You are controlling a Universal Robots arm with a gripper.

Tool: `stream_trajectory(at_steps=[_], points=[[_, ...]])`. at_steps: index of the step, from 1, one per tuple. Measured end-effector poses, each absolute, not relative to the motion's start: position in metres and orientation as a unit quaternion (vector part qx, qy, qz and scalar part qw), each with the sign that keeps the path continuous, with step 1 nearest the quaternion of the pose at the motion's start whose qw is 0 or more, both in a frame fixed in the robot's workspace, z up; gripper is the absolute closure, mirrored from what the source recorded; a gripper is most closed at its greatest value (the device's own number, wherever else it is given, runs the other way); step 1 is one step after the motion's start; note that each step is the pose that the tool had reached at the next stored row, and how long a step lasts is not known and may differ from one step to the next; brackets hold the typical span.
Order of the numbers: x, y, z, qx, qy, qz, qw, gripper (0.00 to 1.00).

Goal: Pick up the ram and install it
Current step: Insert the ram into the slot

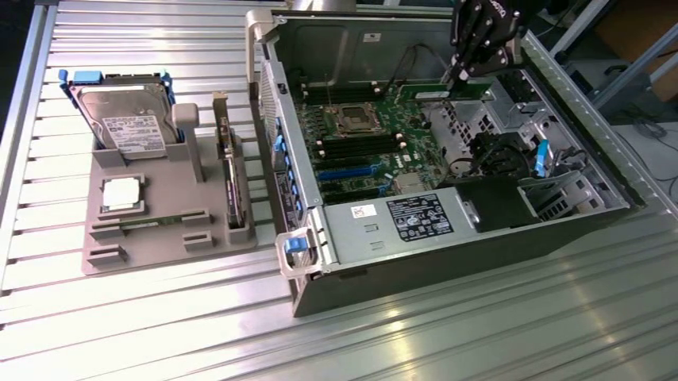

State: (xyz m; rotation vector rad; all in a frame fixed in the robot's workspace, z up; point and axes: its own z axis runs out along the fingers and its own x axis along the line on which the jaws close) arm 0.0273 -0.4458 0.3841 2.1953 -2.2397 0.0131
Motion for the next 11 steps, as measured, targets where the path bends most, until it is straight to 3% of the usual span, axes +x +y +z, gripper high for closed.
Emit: stream_trajectory(at_steps=[11], points=[[0.0272,-0.4458,0.3789,0.700,-0.714,0.004,0.003,0.88]])
